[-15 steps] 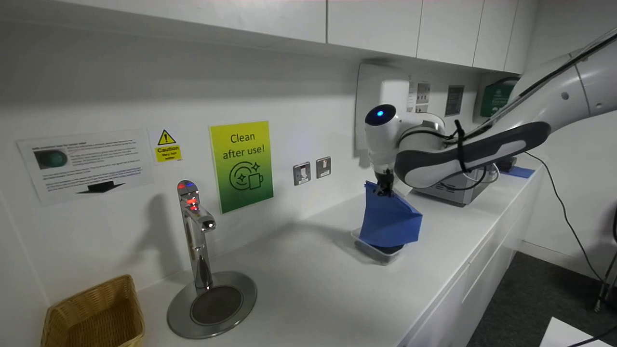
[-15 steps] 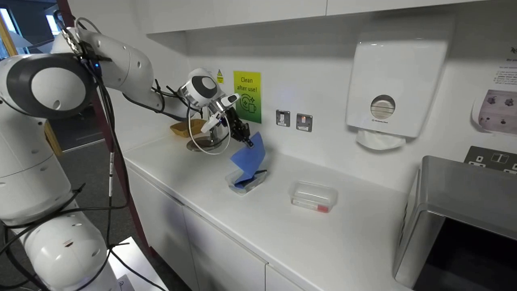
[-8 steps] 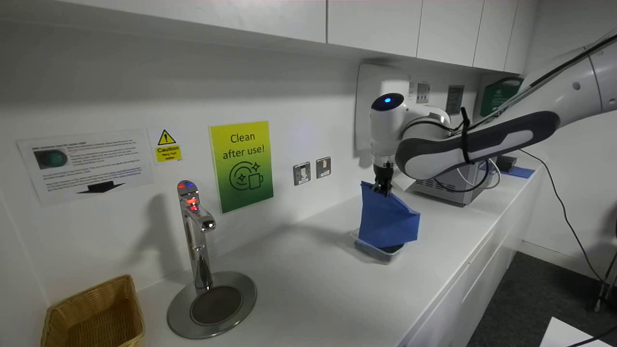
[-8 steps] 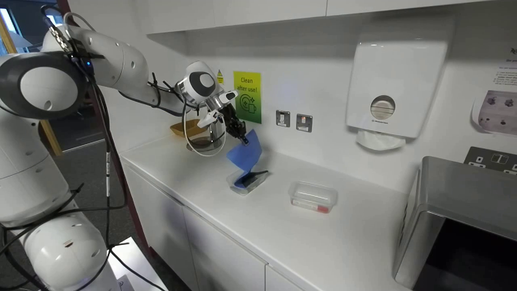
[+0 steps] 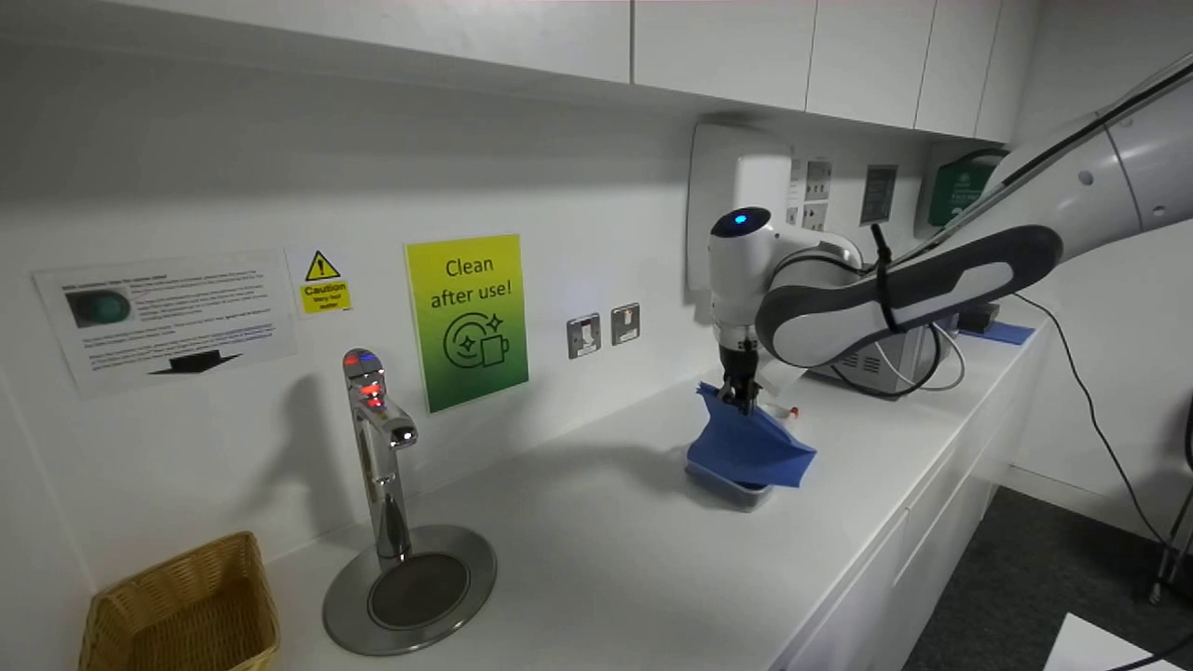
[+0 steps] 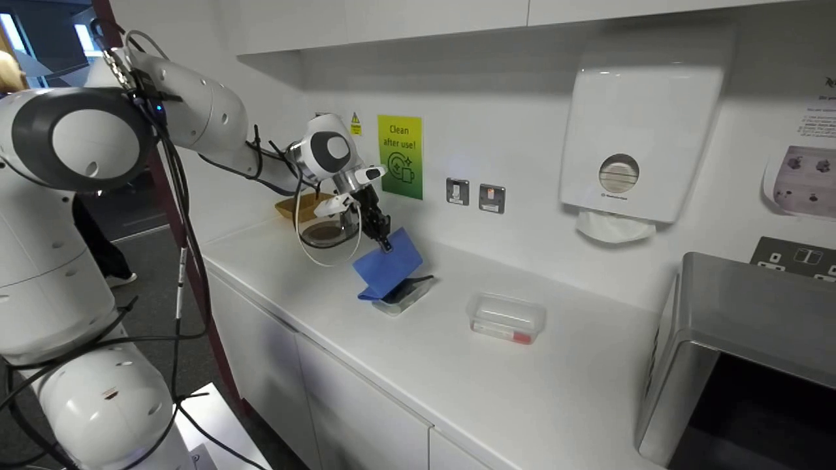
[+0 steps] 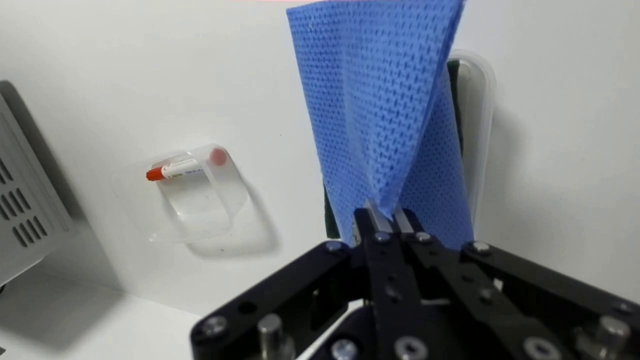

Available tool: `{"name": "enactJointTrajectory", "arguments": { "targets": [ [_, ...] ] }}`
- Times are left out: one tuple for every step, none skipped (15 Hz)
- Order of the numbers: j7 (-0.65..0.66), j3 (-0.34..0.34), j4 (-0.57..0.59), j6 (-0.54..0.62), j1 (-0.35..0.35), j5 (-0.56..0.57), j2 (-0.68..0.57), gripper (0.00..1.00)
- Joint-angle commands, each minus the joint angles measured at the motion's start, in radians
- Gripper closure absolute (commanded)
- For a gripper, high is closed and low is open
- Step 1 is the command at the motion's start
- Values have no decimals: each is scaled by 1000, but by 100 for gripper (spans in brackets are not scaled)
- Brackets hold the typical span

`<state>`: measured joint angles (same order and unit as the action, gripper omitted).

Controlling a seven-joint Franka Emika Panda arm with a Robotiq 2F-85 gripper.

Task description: Put the blue paper towel in the bowl

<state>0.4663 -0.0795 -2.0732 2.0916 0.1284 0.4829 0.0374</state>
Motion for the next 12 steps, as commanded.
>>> {"name": "enactJointTrajectory", "arguments": {
  "targets": [
    [-40, -7, -23, 12, -17, -22, 0, 100],
    [-40, -6, -24, 10, -17, -21, -4, 100],
    [-42, -5, -27, 10, -17, -21, -7, 100],
    [-41, -5, -29, 8, -17, -20, -10, 100],
    [-42, -4, -31, 7, -16, -19, -13, 100],
    [-42, -4, -33, 7, -16, -18, -16, 100],
    [-46, -4, -36, 7, -16, -20, -17, 100],
    [-49, -4, -38, 7, -16, -20, -17, 100],
    [-54, -4, -40, 5, -15, -22, -17, 73],
    [-59, -5, -42, 5, -15, -23, -17, 72],
    [-61, -5, -43, 6, -14, -22, -17, 67],
    [-65, -5, -44, 7, -14, -22, -16, 57]
  ]
}}
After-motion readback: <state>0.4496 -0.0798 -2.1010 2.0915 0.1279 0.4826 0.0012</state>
